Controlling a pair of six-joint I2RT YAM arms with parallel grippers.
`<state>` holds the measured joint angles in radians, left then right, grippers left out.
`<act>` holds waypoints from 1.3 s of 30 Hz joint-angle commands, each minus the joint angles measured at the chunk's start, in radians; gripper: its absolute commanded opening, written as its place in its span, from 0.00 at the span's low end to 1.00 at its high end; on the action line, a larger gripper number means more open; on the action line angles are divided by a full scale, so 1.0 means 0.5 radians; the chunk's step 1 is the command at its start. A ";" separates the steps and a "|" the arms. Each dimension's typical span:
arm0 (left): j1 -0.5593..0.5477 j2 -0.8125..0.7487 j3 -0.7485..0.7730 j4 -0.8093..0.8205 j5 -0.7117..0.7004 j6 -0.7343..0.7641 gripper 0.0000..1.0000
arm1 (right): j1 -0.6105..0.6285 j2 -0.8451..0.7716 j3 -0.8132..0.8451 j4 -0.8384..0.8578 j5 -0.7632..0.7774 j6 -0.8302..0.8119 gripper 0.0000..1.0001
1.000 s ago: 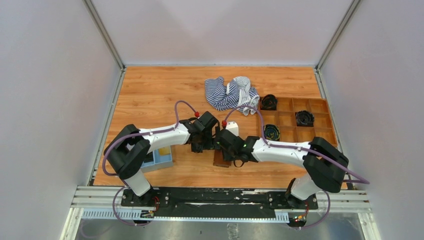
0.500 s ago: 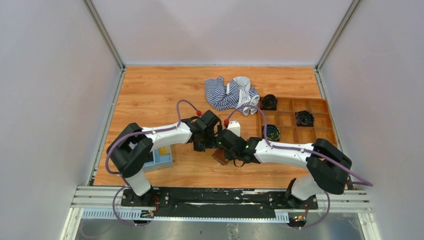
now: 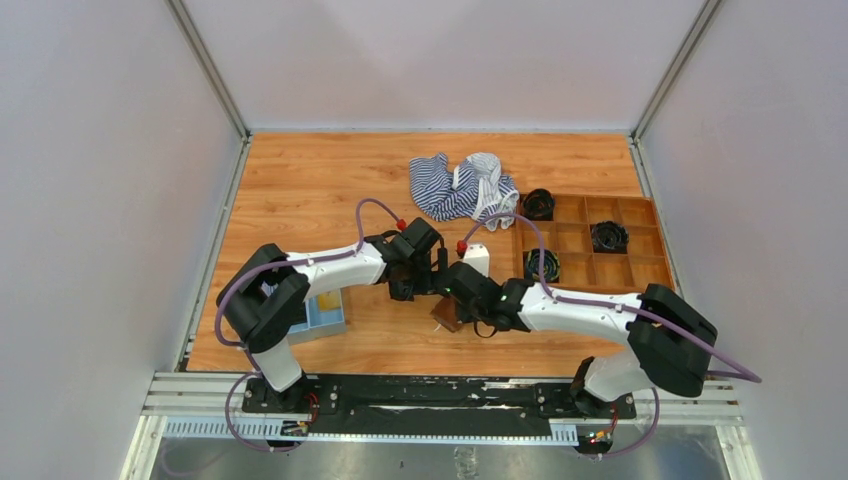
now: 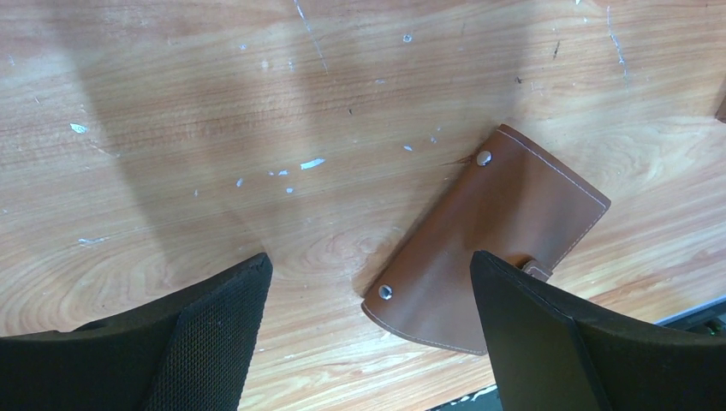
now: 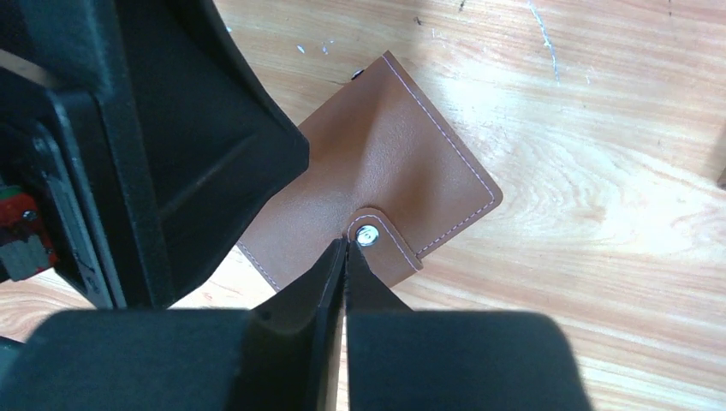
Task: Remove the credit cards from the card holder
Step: Open the card holder at the center of the board.
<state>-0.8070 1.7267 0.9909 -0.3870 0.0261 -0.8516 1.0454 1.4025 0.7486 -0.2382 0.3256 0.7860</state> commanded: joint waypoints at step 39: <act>-0.156 0.504 0.058 -0.413 -0.328 0.421 0.82 | -0.070 0.035 -0.217 0.224 0.076 0.030 0.42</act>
<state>-0.8673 1.8130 1.1137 -0.5171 -0.0547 -0.6697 1.0206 1.3666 0.6556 -0.1349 0.3492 0.7887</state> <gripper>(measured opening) 0.822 0.411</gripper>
